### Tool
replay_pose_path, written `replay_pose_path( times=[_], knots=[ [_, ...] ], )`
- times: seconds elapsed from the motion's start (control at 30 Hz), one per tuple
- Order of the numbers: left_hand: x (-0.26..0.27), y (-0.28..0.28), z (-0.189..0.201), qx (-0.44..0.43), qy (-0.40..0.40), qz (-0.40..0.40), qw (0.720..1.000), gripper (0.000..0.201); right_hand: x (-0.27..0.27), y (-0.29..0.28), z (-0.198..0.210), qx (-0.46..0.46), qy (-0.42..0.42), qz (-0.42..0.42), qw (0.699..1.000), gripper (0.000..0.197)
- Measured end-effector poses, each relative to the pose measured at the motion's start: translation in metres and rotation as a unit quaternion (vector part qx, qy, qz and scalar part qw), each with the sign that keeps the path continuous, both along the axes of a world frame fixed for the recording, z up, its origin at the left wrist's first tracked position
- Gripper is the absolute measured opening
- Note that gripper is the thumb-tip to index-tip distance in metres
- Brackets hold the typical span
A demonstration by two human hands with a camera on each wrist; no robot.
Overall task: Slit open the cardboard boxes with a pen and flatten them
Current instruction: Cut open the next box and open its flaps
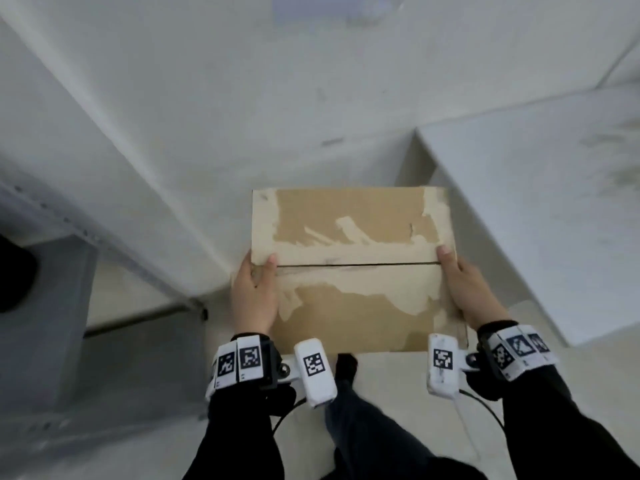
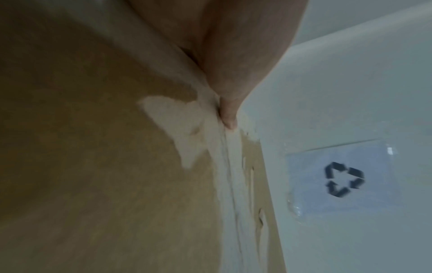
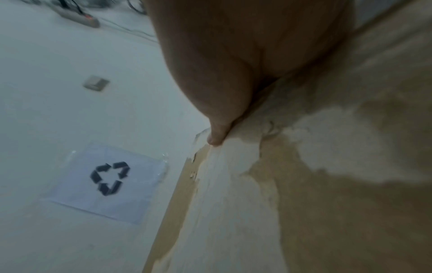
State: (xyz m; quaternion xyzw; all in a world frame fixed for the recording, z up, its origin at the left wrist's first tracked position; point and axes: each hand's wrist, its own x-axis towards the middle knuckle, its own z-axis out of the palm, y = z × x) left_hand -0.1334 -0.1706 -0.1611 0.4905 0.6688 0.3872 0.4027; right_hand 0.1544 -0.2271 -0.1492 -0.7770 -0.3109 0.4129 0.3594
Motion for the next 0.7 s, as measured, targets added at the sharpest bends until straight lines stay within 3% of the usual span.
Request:
replay_pose_path(
  times=[0.23, 0.4, 0.53, 0.7],
  knots=[
    [0.086, 0.009, 0.071, 0.063, -0.045, -0.078, 0.994, 0.038, 0.076, -0.049, 0.087, 0.115, -0.043, -0.039, 0.992, 0.053],
    [0.169, 0.019, 0.115, 0.096, -0.07, -0.135, 0.984, 0.037, 0.145, -0.068, 0.13, 0.182, -0.019, -0.055, 0.981, 0.037],
    [0.249, 0.028, 0.142, 0.117, -0.088, -0.168, 0.975, 0.037, 0.213, -0.075, 0.148, 0.211, 0.0, -0.1, 0.972, 0.022],
    [0.361, 0.039, 0.155, 0.123, -0.091, -0.201, 0.968, 0.034, 0.322, -0.073, 0.149, 0.217, -0.003, -0.124, 0.968, 0.032]
  ],
)
